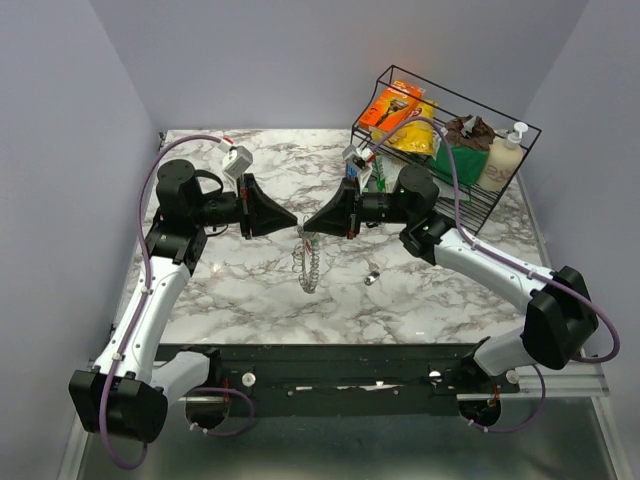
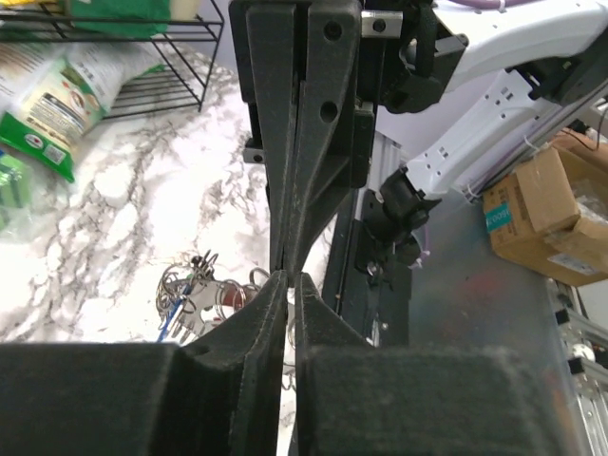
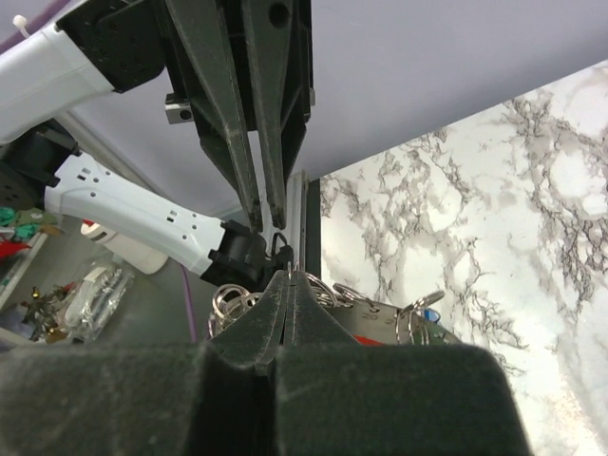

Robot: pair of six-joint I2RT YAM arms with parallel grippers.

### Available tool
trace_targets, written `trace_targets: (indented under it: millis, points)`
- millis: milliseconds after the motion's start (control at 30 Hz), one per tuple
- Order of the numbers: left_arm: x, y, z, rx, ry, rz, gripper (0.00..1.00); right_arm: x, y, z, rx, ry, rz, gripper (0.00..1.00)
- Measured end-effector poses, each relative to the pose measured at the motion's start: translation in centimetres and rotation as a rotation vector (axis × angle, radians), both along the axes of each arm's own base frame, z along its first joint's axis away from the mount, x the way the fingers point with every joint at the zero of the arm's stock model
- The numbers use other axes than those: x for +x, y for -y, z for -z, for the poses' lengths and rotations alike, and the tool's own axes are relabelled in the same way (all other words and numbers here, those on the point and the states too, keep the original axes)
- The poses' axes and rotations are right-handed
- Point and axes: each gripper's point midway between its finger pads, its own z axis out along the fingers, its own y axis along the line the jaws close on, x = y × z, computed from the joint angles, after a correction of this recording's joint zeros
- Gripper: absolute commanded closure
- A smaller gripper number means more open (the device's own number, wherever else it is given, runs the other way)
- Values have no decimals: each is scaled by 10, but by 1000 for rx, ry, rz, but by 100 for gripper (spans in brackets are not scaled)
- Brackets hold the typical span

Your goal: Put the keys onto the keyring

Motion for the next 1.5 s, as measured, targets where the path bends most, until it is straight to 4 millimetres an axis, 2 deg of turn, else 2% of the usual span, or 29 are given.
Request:
trace_targets:
  millis: [100,333,600,1033,1167,1333,1500]
  points:
    - [-6,1,0,-19,-6,35,69,-1,0,-5,18,15,-9,99]
    - [-17,2,-4,-46,4,100,70,-5,0,-13,46,36,-31,99]
    - [-20,3,-5,-52,9,119,71,-7,0,-16,56,43,-38,99]
    - [-23,2,1,-39,-1,126,52,-9,2,-23,71,55,-38,99]
    - [-23,1,2,-34,4,109,50,-12,6,-29,99,61,-22,99]
    - [-21,0,-6,-44,25,75,49,-15,16,-44,165,72,41,99]
    - [-20,2,-29,-114,68,68,48,-17,26,-62,244,88,96,99]
